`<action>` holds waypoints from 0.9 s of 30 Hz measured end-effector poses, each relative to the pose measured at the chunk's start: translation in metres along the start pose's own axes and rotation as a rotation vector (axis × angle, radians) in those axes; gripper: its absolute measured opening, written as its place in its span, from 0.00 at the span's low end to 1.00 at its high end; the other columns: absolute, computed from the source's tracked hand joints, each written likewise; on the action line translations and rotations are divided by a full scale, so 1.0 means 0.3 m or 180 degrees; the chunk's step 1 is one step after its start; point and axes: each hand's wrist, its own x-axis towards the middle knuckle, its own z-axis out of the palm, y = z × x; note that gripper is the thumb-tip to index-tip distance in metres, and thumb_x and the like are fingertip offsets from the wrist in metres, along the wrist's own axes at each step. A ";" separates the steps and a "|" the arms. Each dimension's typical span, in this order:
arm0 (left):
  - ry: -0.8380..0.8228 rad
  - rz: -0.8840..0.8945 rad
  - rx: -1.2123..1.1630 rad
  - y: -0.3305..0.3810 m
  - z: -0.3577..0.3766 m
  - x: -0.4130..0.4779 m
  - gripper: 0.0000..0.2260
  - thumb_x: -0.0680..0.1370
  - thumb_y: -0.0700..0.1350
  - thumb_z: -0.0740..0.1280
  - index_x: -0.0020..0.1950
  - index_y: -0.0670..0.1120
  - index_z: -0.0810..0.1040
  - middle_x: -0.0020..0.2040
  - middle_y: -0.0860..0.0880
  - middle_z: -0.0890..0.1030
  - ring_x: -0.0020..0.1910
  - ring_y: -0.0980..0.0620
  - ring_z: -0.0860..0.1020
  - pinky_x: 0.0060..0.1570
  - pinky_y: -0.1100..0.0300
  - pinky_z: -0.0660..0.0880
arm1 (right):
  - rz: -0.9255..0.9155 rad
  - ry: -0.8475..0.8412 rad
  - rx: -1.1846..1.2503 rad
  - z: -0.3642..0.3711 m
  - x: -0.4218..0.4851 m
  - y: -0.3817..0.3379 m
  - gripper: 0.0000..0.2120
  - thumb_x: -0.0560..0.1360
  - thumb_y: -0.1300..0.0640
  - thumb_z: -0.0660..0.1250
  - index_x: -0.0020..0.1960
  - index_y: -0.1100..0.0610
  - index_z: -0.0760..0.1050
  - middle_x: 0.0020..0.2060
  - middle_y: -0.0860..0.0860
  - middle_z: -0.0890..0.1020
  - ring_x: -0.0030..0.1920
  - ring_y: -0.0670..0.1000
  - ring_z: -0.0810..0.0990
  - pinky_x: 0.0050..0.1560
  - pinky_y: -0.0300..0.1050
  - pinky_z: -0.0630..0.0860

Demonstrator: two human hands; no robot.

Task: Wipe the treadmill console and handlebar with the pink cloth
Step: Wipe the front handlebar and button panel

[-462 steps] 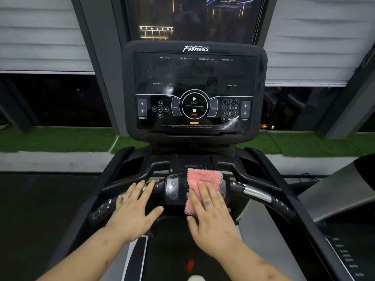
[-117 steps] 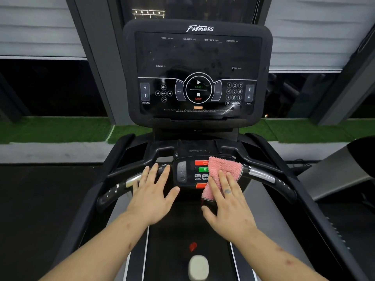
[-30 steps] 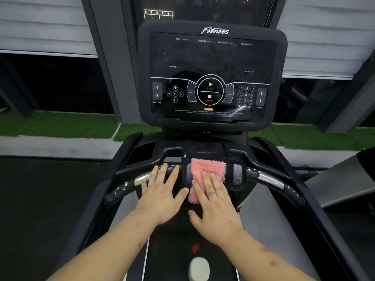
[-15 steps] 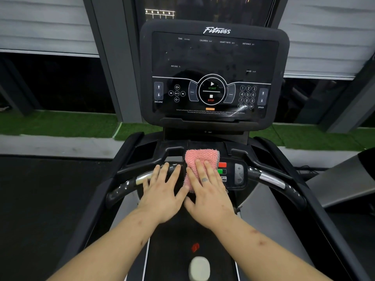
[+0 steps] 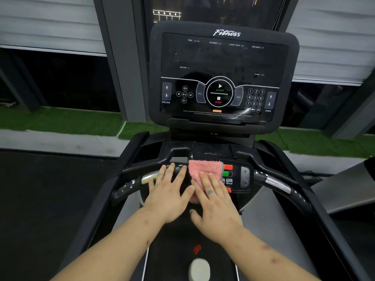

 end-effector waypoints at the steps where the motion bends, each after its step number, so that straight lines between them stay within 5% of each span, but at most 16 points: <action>1: -0.0003 0.0000 -0.0003 0.000 -0.001 -0.001 0.31 0.83 0.68 0.46 0.84 0.61 0.43 0.85 0.51 0.41 0.82 0.49 0.35 0.81 0.38 0.43 | -0.0009 0.0051 0.0008 -0.012 0.015 -0.005 0.40 0.79 0.38 0.56 0.84 0.47 0.42 0.82 0.49 0.36 0.81 0.52 0.31 0.82 0.55 0.38; 19: -0.0017 0.0017 0.0034 -0.006 -0.007 -0.003 0.31 0.82 0.68 0.43 0.84 0.60 0.44 0.85 0.52 0.40 0.82 0.51 0.35 0.81 0.41 0.42 | -0.0192 -0.0081 -0.0147 0.005 -0.030 0.040 0.40 0.77 0.38 0.59 0.84 0.48 0.50 0.84 0.51 0.48 0.83 0.52 0.40 0.80 0.54 0.41; 27: -0.0150 0.0343 0.0299 -0.080 -0.020 0.007 0.32 0.83 0.69 0.47 0.84 0.62 0.41 0.84 0.55 0.37 0.81 0.54 0.33 0.81 0.42 0.41 | -0.0091 0.0064 -0.0072 -0.067 0.057 0.001 0.40 0.79 0.37 0.55 0.84 0.46 0.41 0.81 0.48 0.36 0.81 0.51 0.31 0.80 0.53 0.33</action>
